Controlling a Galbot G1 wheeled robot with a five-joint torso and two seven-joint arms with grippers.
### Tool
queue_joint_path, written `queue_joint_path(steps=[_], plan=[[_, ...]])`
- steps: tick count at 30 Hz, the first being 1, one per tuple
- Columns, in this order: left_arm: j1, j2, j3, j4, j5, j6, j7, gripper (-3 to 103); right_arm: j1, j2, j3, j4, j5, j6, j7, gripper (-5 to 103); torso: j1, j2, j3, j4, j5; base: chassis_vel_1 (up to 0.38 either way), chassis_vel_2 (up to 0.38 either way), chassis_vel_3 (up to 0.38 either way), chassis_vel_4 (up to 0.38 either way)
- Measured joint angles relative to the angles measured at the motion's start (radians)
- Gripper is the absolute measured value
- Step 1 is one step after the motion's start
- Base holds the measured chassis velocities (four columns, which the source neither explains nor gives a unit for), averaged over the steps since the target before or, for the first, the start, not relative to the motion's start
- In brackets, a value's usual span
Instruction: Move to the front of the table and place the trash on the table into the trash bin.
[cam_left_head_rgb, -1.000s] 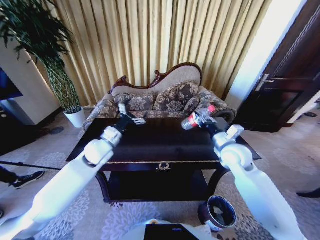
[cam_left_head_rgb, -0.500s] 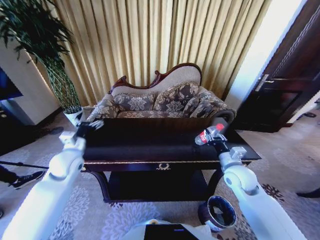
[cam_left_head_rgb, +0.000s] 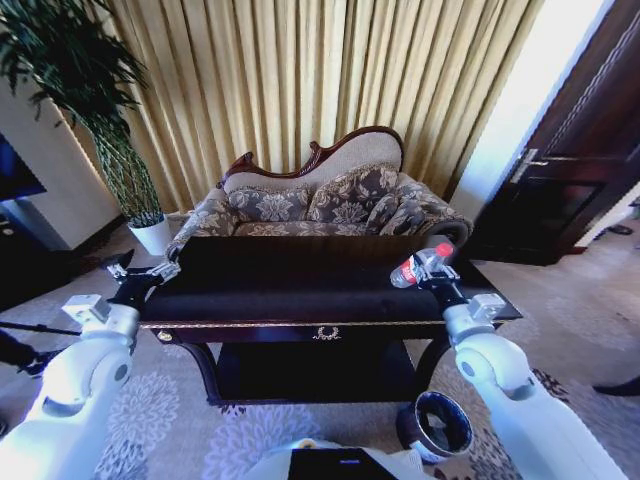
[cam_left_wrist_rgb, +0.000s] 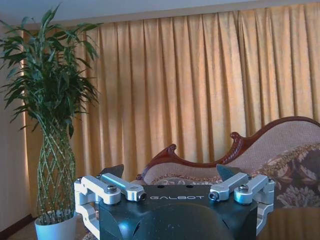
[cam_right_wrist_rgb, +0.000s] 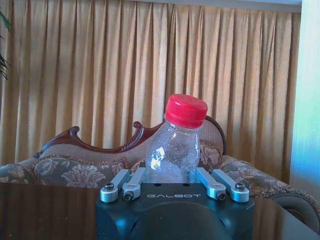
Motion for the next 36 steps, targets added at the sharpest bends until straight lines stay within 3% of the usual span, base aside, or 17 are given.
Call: queue_joint_path(steps=[36], plan=[[0.042, -0.009, 0.017, -0.049, 0.04, 0.01, -0.004, 100, -0.055, 0.039, 0.02, -0.003, -0.027, 0.007, -0.008, 30, 0.0, 0.0, 0.0, -0.0001, -0.0001, 0.108, -0.1, -0.104, 0.106]])
